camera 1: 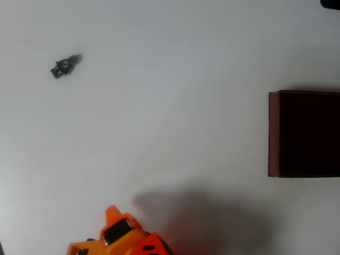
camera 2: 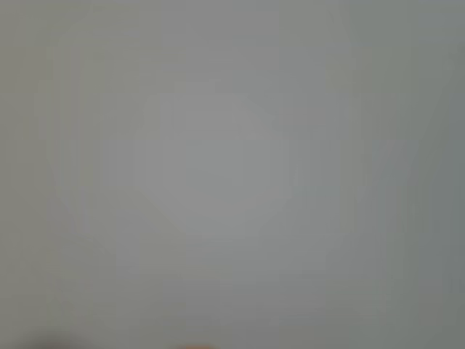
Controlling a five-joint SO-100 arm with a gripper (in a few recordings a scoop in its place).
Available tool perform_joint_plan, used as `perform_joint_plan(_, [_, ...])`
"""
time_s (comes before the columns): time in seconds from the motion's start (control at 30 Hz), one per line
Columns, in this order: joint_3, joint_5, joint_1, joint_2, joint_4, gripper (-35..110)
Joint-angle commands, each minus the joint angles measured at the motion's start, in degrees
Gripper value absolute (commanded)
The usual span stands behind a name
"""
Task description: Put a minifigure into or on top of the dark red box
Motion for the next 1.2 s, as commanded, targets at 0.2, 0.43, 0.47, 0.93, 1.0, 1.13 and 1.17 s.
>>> perform_joint_plan(0.2, [-0.2,-1.2,-0.7,0.7,1.4,0])
perform_joint_plan(0.43, [-0.2,-1.3,-0.7,0.7,1.4,0])
perform_joint_plan(0.47, [-0.2,-1.2,-0.7,0.7,1.4,0])
perform_joint_plan(0.93, [-19.2,-1.1,-0.8,-26.5,-13.2,21])
perform_joint_plan(1.0, [-31.3,-1.0,-1.1,-46.3,-14.5,22])
perform_joint_plan(1.13, [-51.2,2.3,-1.1,-71.0,-11.7,20])
perform_joint_plan(1.17, [-53.7,3.2,-1.0,-73.7,-11.9,20])
